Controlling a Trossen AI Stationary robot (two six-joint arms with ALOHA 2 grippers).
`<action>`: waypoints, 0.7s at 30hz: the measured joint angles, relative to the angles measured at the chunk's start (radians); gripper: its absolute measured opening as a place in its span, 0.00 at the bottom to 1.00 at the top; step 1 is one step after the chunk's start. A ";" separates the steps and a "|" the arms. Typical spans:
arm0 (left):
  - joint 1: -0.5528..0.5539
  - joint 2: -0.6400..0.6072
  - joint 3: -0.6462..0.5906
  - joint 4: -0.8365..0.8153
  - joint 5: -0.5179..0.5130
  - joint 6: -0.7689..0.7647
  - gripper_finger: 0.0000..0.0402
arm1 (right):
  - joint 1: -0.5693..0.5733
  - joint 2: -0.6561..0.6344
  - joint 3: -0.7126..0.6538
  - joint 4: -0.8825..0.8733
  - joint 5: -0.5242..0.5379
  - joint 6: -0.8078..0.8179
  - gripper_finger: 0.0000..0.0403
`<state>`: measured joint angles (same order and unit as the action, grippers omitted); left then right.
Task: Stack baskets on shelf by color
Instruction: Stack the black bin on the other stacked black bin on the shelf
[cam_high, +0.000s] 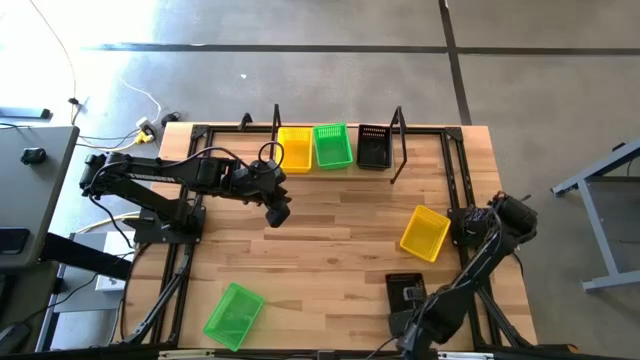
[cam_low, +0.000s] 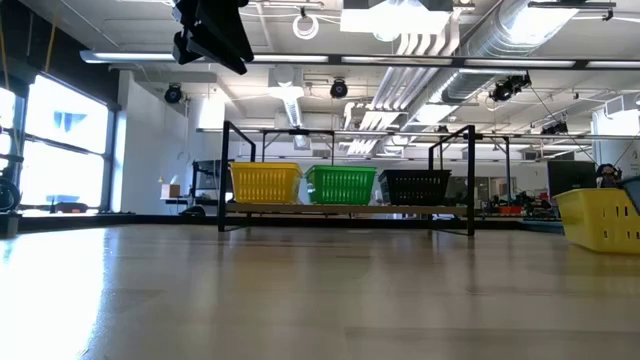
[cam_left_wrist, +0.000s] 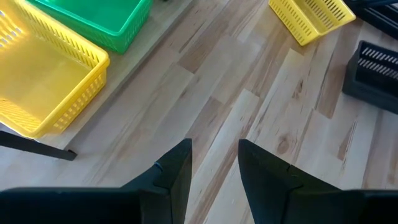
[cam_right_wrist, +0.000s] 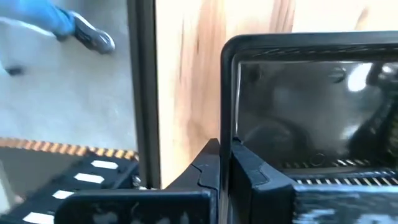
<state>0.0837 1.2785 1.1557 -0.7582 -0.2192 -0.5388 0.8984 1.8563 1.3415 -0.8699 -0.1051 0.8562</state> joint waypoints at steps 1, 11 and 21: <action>0.000 0.000 0.000 0.000 0.000 0.000 0.30 | -0.011 -0.009 0.000 0.012 0.003 0.000 0.00; 0.001 0.000 0.000 0.000 -0.001 0.000 0.30 | -0.147 -0.082 0.000 0.108 0.126 -0.026 0.00; 0.049 0.000 0.000 -0.001 0.003 -0.007 0.30 | -0.311 -0.119 0.038 0.128 0.188 -0.152 0.00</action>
<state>0.1328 1.2785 1.1559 -0.7593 -0.2161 -0.5457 0.5872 1.7370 1.3795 -0.7422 0.0832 0.7041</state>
